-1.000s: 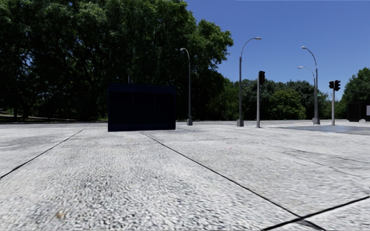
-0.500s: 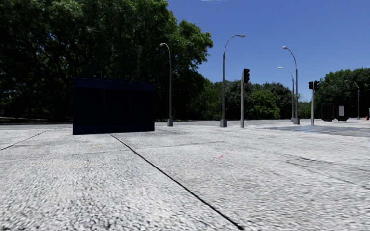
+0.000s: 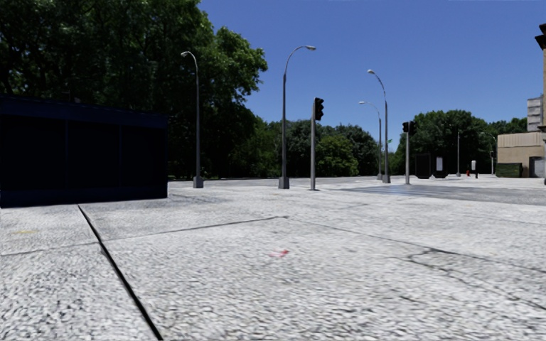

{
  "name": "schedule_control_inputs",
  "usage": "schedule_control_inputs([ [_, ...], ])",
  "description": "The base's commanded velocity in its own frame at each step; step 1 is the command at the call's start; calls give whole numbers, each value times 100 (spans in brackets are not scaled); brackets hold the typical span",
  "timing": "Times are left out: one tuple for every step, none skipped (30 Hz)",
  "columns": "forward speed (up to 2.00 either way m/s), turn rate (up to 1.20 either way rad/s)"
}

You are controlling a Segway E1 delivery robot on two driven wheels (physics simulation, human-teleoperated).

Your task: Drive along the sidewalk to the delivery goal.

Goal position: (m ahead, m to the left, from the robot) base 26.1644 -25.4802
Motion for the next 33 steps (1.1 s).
schedule_control_inputs([
  [198, 0],
  [198, 0],
  [198, 0],
  [197, 0],
  [197, 0],
  [197, 0],
  [197, 0],
  [197, 0],
  [197, 0],
  [197, 0],
  [197, 0],
  [197, 0],
  [197, 0],
  [197, 0],
  [197, 0],
  [197, 0],
  [197, 0],
  [197, 0],
  [197, -4],
  [197, -16],
  [197, -24],
  [197, -24],
  [197, -31],
  [197, -34],
  [197, -35],
  [197, -35],
  [197, -35],
  [197, -35],
  [197, -35],
  [197, -35],
  [197, -35],
  [197, -35],
  [197, -35],
])
